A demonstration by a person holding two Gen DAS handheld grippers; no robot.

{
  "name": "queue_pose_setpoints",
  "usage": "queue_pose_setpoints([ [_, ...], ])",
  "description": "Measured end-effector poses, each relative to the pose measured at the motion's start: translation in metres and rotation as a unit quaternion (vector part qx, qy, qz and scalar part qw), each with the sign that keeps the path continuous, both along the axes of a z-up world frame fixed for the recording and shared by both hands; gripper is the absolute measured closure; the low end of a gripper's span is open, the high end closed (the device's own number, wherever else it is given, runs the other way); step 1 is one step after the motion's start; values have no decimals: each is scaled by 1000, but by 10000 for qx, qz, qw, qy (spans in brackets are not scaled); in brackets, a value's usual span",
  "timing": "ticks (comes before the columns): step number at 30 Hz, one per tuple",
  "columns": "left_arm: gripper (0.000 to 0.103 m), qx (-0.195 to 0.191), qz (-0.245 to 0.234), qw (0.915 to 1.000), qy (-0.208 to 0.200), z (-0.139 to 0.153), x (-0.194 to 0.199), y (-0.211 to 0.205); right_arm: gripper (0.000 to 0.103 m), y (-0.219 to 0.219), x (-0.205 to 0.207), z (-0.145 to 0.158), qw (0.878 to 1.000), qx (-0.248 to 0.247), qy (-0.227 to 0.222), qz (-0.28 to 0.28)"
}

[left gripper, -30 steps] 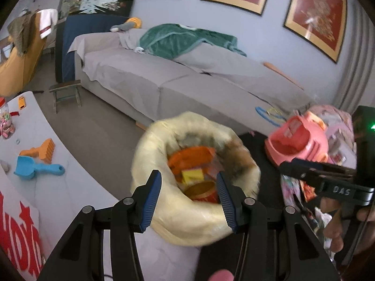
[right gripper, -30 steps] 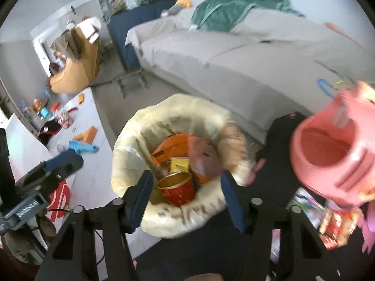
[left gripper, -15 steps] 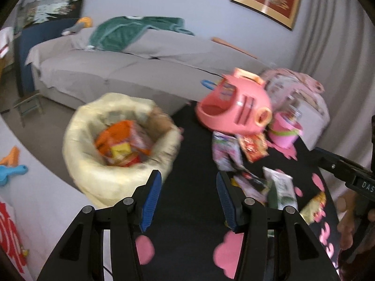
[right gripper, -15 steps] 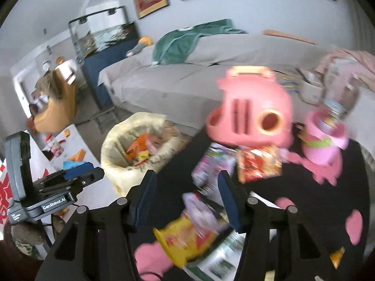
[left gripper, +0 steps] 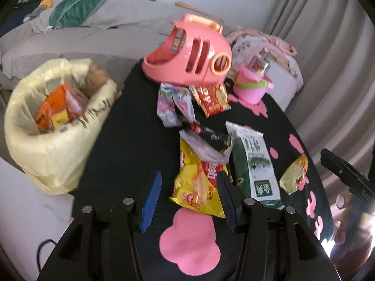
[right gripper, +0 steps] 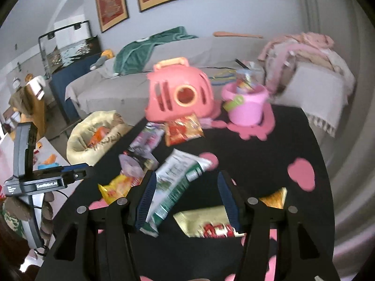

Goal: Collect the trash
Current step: 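Move both grippers back over the table toward the remaining wrappers, then grasp the yellow noodle wrapper with the right gripper while the left gripper grasps the green-white milk carton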

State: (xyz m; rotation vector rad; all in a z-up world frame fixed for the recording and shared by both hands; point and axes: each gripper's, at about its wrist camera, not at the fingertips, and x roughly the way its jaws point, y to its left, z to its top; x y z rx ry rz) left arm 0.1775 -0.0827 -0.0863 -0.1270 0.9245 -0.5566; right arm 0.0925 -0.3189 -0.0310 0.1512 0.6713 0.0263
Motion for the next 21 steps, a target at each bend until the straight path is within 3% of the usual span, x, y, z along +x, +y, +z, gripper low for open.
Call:
queue_pose_setpoints([
  [8, 53, 173, -39, 9997, 141, -15, -2, -11, 50, -23, -19, -30, 9970, -344, 314, -624],
  [15, 53, 105, 131, 9997, 182, -14, -1, 1, 50, -67, -12, -54, 9844, 705, 616, -1489],
  [17, 53, 74, 130, 9997, 184, -13, -2, 2, 49, -76, -5, -61, 9789, 1159, 730, -1518],
  [21, 53, -4, 27, 9999, 122, -7, -4, 0, 49, -74, 21, -69, 9778, 1394, 872, -1302],
])
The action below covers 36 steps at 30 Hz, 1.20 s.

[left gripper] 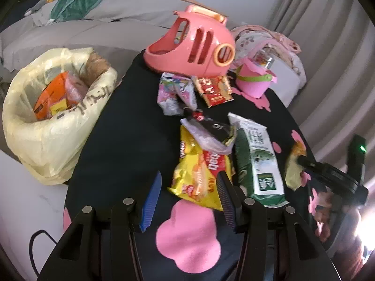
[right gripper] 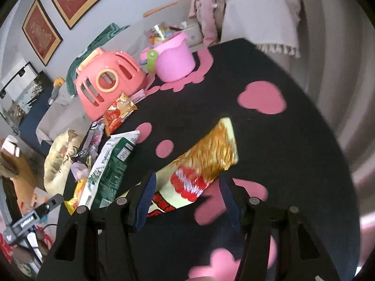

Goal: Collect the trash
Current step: 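Grasp the yellow noodle wrapper with the right gripper while the left gripper grasps the green-white milk carton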

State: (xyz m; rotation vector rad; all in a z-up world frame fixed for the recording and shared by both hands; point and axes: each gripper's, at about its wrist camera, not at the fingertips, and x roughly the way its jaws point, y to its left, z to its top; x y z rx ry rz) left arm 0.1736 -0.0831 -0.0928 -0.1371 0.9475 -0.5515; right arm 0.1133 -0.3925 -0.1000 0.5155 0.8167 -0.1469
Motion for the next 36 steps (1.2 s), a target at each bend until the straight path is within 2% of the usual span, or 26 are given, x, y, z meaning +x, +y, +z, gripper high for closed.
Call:
queue_pose_setpoints([
  [5, 53, 6, -20, 10000, -30, 2, 0, -2, 49, 23, 32, -4, 9984, -138, 108, 538],
  [7, 53, -2, 65, 10000, 54, -2, 2, 1, 57, 32, 34, -3, 9966, -119, -23, 809],
  [8, 53, -9, 94, 9999, 91, -4, 2, 1, 72, 37, 32, -1, 9954, -166, -96, 940],
  [12, 53, 15, 86, 9999, 149, -8, 2, -6, 79, 52, 20, 10, 9907, -464, -328, 1232],
  [17, 52, -274, -345, 9990, -31, 13, -4, -29, 79, 50, 2, 19, 9896, -754, -454, 1138],
  [20, 49, -423, -679, 9967, 134, 18, 2, -54, 79, 41, -6, 21, 9899, -892, -465, 997],
  [28, 48, 108, -845, 9959, 303, -5, 16, -107, 79, 14, -31, 16, 9926, -802, -458, 783],
  [33, 45, 121, -895, 9955, 272, -6, 16, -117, 78, 9, -35, 9, 9932, -719, -471, 779],
  [36, 43, -18, -1019, 9935, 508, -11, 18, -125, 78, 5, -35, 5, 9940, -595, -492, 775],
])
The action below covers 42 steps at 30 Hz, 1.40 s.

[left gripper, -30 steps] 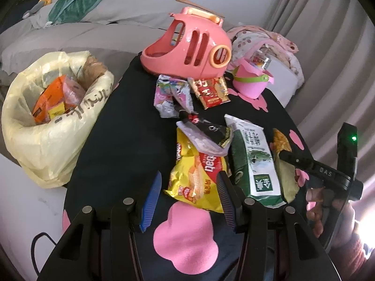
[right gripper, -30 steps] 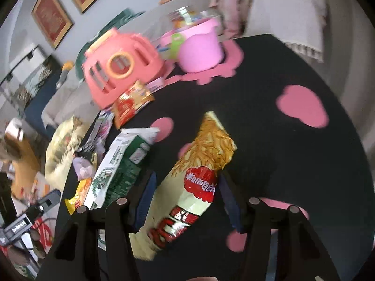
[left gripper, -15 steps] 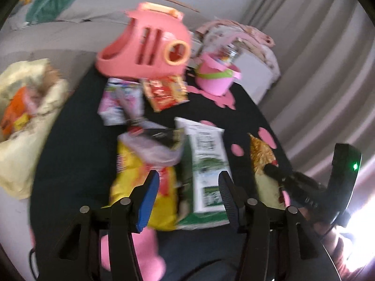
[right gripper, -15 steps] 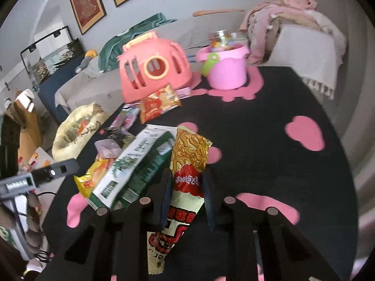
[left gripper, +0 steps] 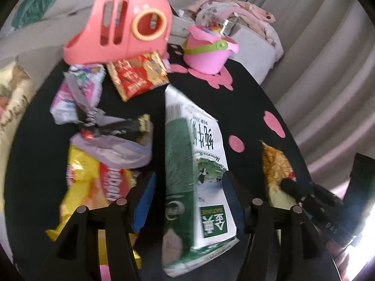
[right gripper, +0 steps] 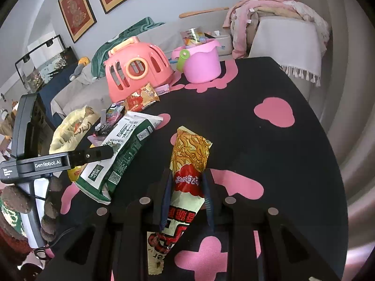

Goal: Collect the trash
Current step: 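Grasp the yellow noodle wrapper with the right gripper while the left gripper grasps the green-white milk carton, then lift the noodle wrapper and milk carton toward the yellow trash bag with both grippers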

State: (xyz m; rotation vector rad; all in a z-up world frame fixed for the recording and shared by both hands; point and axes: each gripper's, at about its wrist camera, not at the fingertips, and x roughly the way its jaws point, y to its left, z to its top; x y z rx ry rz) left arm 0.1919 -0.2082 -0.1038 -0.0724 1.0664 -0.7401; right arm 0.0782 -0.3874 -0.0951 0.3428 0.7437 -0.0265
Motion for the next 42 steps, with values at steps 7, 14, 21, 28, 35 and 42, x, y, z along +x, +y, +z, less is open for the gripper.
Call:
queue_pose_setpoints([
  [7, 56, -18, -61, 9998, 191, -1, -5, -11, 78, 0, -4, 0, 10000, -5, -67, 24],
  [14, 72, -154, 167, 9994, -246, 23, -13, 4, 78, 1, -5, 0, 10000, 16, -67, 52],
  [21, 72, -217, 455, 9949, -874, 57, -23, 41, 78, 18, 1, 14, 9993, -124, -190, 281],
  [28, 72, -208, 899, 9825, -1618, 107, -35, 103, 78, 52, 15, 56, 9947, -505, -600, 672],
  [35, 72, -358, 1610, 9592, -2298, 164, -49, 180, 78, 107, 34, 115, 9813, -697, -1225, 1313],
  [42, 72, -251, 2372, 9303, -2787, 195, -65, 251, 78, 172, 57, 166, 9607, -837, -1778, 1958],
])
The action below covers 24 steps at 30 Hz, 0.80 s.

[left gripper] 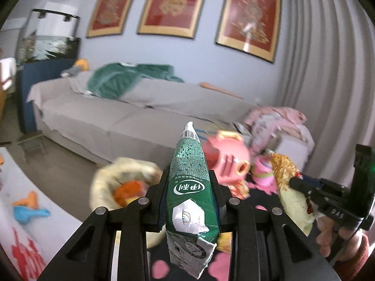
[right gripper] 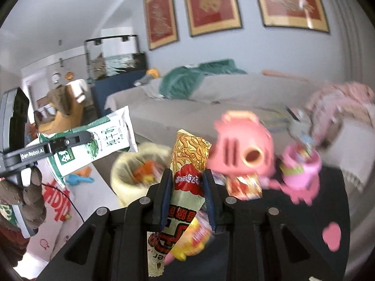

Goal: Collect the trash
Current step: 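Lift the noodle wrapper and milk carton toward the yellow trash bag with both grippers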

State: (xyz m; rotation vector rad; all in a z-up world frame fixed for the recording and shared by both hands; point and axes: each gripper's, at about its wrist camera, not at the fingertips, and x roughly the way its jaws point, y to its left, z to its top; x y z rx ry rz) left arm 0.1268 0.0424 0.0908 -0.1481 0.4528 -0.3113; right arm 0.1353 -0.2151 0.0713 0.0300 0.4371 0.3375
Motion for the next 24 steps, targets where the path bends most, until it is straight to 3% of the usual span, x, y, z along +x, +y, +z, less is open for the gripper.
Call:
queue_pose_setpoints([
  [4, 72, -50, 403, 9991, -112, 4, -1, 32, 78, 29, 13, 17, 9994, 50, -156, 291],
  [10, 72, -288, 623, 9976, -5, -11, 7, 64, 78, 63, 36, 30, 9982, 152, -220, 531],
  [24, 72, -810, 735, 9923, 586, -61, 63, 103, 78, 95, 96, 6, 9975, 15, 134, 696],
])
